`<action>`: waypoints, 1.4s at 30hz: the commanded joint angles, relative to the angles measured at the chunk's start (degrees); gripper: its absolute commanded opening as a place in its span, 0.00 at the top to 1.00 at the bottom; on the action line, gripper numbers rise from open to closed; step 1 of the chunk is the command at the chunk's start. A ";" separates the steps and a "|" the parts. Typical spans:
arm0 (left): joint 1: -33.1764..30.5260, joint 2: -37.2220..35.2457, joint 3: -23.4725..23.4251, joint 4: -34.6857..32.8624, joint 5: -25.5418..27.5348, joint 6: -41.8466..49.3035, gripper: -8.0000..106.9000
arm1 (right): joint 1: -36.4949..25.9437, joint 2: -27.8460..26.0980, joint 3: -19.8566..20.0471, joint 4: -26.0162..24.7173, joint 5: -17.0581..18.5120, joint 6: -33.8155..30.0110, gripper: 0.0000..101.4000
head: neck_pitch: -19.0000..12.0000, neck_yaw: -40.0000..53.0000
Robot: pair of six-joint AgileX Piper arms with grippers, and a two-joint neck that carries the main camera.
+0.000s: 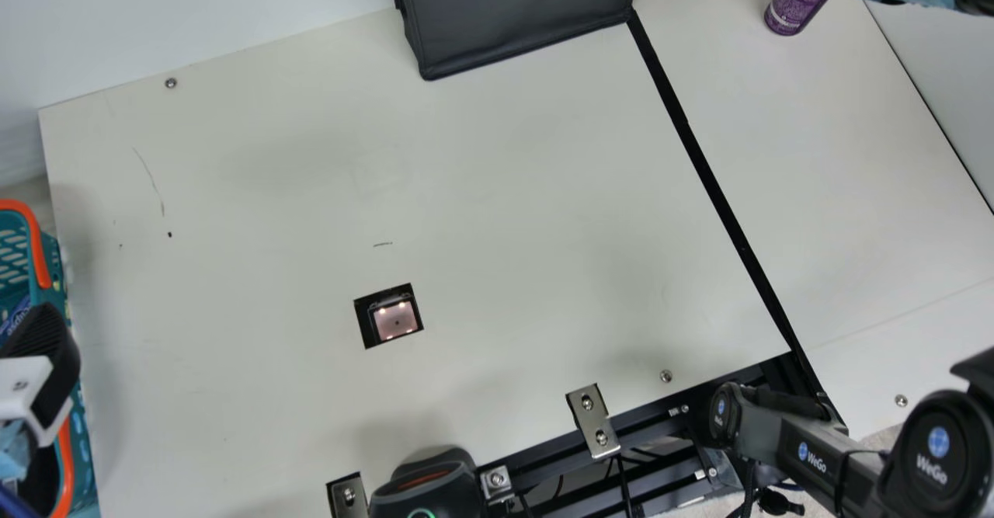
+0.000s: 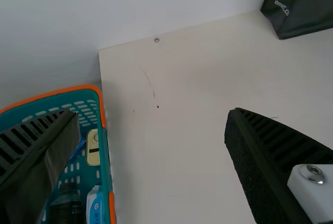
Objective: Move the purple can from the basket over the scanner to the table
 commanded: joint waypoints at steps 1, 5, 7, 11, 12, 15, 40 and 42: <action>1.51 -1.31 -0.01 0.44 1.52 -2.54 0.15 | 2.46 -1.93 0.61 -1.10 1.69 2.14 0.06 | -1.66 3.87; 3.92 -3.46 -0.03 1.19 4.09 -6.55 0.15 | 6.16 -5.94 1.79 -3.01 3.87 5.13 0.06 | -1.66 9.21; 5.12 -4.54 -0.04 1.56 5.37 -8.55 0.15 | 8.02 -7.94 2.37 -3.96 4.96 6.61 0.06 | -1.66 11.89; 5.98 -5.36 0.00 1.84 6.43 -9.61 0.15 | 11.72 -11.95 3.55 -5.87 7.14 9.60 0.06 | -1.66 17.23; 5.98 -5.48 0.00 1.84 6.43 -10.06 0.15 | 12.65 -12.95 3.84 -6.34 7.69 10.34 0.06 | -1.66 18.56; 5.98 -5.49 0.00 1.73 6.43 -10.06 0.15 | 15.43 -15.96 4.73 -7.77 9.32 12.58 0.06 | -1.66 19.87; 5.98 -5.49 0.00 1.73 6.43 -10.06 0.15 | 33.48 -35.69 10.44 -17.04 20.26 27.07 0.06 | -1.66 19.87; 5.98 -5.49 0.00 1.73 6.43 -10.06 0.15 | 33.54 -35.75 10.44 -17.04 20.31 27.07 0.06 | -1.66 19.87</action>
